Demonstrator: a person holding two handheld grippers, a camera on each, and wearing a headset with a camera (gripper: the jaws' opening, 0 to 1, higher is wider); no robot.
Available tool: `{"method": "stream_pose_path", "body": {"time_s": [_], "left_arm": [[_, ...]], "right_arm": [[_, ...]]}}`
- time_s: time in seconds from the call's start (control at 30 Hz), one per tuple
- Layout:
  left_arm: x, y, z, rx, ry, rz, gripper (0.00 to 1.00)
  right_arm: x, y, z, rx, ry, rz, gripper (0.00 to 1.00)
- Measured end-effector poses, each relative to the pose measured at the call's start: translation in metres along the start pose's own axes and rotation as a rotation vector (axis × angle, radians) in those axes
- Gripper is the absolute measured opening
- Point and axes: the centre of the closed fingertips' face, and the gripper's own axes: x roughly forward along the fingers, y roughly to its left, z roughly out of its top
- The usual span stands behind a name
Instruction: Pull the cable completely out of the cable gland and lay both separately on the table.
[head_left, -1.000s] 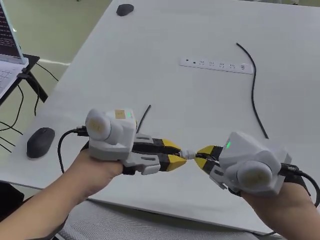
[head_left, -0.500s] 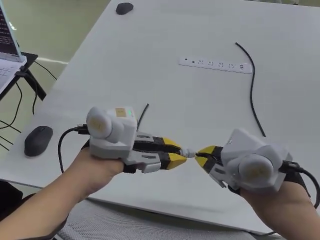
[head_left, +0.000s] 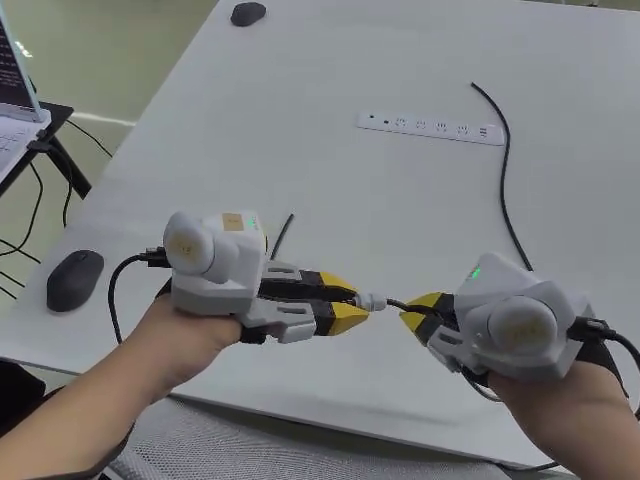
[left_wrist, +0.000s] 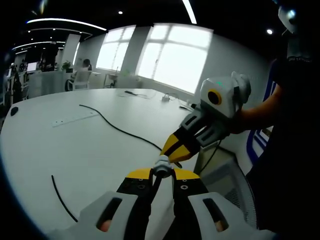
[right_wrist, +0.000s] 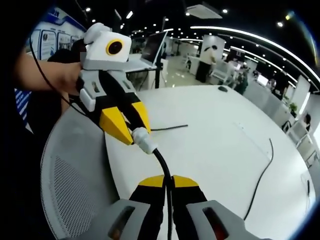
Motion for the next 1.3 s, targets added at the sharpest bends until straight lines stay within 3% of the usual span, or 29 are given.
{"method": "stream_pose_path", "body": {"time_s": [0.37, 0.5, 0.67, 0.77, 0.97, 1.3], "left_arm": [[-0.004, 0.002, 0.001, -0.005, -0.017, -0.003, 0.15], [-0.005, 0.002, 0.001, -0.002, -0.018, -0.004, 0.15], [-0.006, 0.002, 0.0, -0.002, -0.017, -0.006, 0.15], [-0.007, 0.002, -0.001, -0.002, -0.015, -0.01, 0.15], [-0.009, 0.0, -0.004, -0.007, -0.012, -0.015, 0.15], [-0.014, 0.002, -0.005, -0.009, -0.011, -0.012, 0.15]], "right_arm": [[-0.001, -0.021, -0.025, 0.137, 0.031, -0.048, 0.0], [0.001, -0.028, -0.041, 0.227, 0.046, -0.069, 0.0], [0.004, -0.031, -0.057, 0.316, 0.053, -0.087, 0.0], [0.005, -0.032, -0.067, 0.406, 0.058, -0.101, 0.0], [0.006, -0.033, -0.078, 0.491, 0.068, -0.13, 0.0], [0.004, -0.025, -0.07, 0.396, 0.06, -0.127, 0.0]]}}
